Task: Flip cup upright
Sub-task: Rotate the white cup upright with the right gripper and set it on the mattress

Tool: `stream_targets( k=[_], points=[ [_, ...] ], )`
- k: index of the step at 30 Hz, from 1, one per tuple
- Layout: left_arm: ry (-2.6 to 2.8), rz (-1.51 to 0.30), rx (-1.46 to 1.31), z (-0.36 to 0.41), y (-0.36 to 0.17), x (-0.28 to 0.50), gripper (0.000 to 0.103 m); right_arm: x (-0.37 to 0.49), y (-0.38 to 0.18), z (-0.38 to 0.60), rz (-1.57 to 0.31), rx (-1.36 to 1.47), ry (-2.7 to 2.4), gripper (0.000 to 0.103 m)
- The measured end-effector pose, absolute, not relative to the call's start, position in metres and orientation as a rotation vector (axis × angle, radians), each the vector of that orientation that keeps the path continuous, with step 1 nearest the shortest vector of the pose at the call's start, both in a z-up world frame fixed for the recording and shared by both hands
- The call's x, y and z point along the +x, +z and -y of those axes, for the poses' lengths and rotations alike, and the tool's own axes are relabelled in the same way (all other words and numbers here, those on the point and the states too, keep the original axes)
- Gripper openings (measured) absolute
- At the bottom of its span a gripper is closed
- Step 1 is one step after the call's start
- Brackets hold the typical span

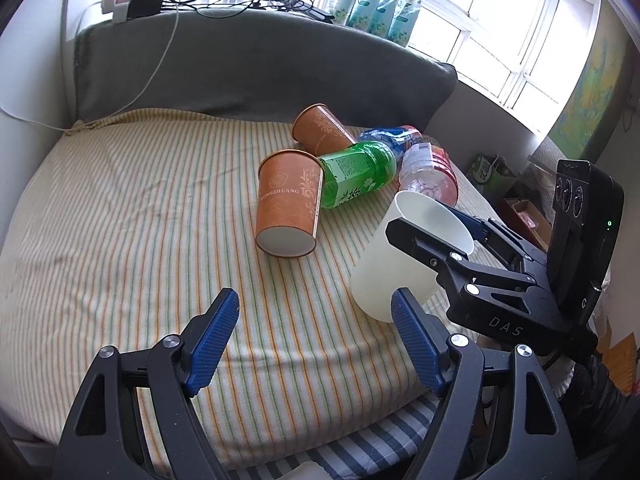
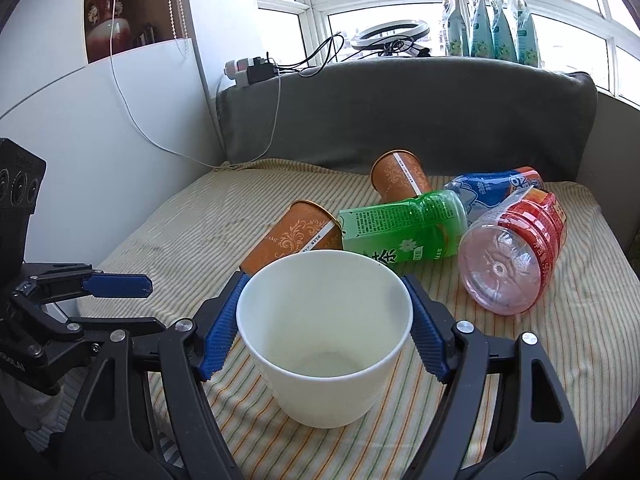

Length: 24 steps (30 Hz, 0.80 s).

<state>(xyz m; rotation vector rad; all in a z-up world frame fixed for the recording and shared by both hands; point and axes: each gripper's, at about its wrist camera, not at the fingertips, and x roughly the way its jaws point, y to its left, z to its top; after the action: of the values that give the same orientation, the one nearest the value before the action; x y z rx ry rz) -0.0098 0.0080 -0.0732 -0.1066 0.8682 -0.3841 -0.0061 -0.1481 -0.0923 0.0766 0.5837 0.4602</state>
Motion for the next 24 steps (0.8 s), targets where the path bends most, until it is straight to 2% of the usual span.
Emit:
stream_targets(
  k=[13, 16, 24],
  points=[
    [-0.368, -0.845, -0.102, -0.011, -0.069, -0.02, 0.079, -0.029, -0.093, 0.128, -0.512, -0.098, 0.451, 0.079],
    [-0.365, -0.835, -0.099, -0.013, -0.067, -0.024, 0.079, -0.032, -0.09, 0.127, -0.495, -0.104, 0.449, 0.087],
    [-0.356, -0.812, -0.088, -0.013, -0.062, -0.031, 0.079, -0.04, -0.076, 0.134, -0.457, -0.078, 0.444, 0.087]
  ],
)
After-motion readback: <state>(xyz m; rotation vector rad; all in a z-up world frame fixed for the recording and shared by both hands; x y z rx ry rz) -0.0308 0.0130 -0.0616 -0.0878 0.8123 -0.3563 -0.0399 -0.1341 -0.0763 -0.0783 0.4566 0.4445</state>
